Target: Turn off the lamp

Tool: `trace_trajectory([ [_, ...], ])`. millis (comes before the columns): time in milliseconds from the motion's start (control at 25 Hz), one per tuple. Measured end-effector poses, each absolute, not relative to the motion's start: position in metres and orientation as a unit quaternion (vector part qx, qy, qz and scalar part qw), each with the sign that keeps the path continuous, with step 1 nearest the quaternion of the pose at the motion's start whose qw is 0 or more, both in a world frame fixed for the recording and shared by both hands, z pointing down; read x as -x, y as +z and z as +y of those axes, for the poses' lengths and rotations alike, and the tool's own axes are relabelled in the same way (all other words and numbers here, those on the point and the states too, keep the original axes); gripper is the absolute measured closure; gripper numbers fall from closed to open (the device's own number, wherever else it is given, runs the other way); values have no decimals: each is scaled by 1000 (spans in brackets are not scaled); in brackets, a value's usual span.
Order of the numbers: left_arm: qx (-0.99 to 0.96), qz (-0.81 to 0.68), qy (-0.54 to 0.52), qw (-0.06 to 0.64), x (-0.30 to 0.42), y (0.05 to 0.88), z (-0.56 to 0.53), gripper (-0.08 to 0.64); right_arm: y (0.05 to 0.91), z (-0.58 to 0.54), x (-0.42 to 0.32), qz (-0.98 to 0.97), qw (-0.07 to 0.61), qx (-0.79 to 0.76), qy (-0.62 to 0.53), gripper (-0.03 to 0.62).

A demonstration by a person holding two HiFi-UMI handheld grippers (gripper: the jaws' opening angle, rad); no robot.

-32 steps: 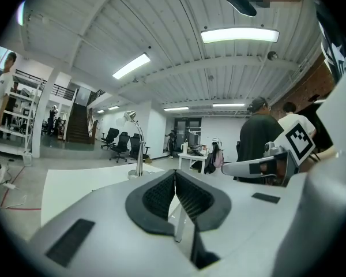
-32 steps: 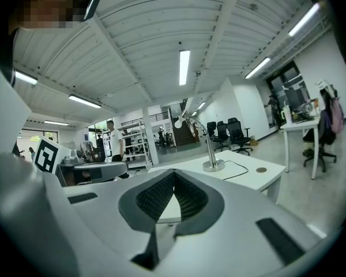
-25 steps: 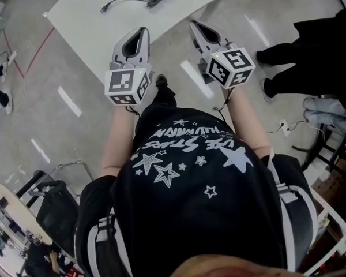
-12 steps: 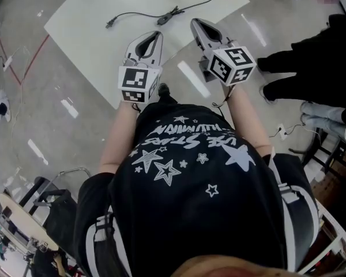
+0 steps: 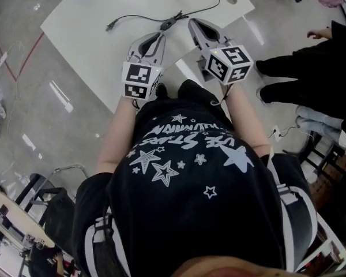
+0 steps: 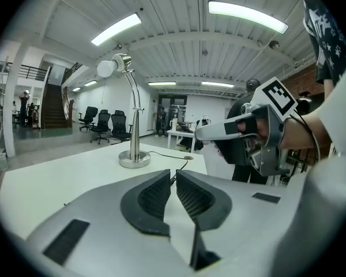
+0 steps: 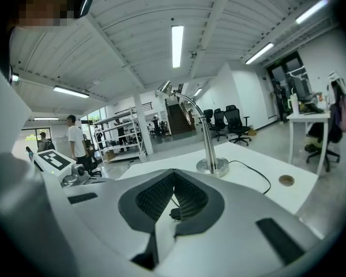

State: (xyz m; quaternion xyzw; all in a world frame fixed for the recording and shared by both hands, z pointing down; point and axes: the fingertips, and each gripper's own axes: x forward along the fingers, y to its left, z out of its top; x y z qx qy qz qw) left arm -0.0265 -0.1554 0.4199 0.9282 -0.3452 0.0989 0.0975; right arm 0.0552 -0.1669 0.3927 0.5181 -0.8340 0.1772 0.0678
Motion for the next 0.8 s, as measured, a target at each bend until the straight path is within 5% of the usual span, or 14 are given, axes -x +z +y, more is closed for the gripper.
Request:
trace_trajectory([
  [120,-922,-358,112,93,26,430,-165,541,397,-179,-56,-840,68,-507,181,586],
  [400,-916,-349,160,115,-1,460,-182,385,415,-211,-71,-862,97,-463,184,586],
  [800,-892,-353,264,98,-11,514,-211,371,460,-246,-65,-887,152,-382,211,586],
])
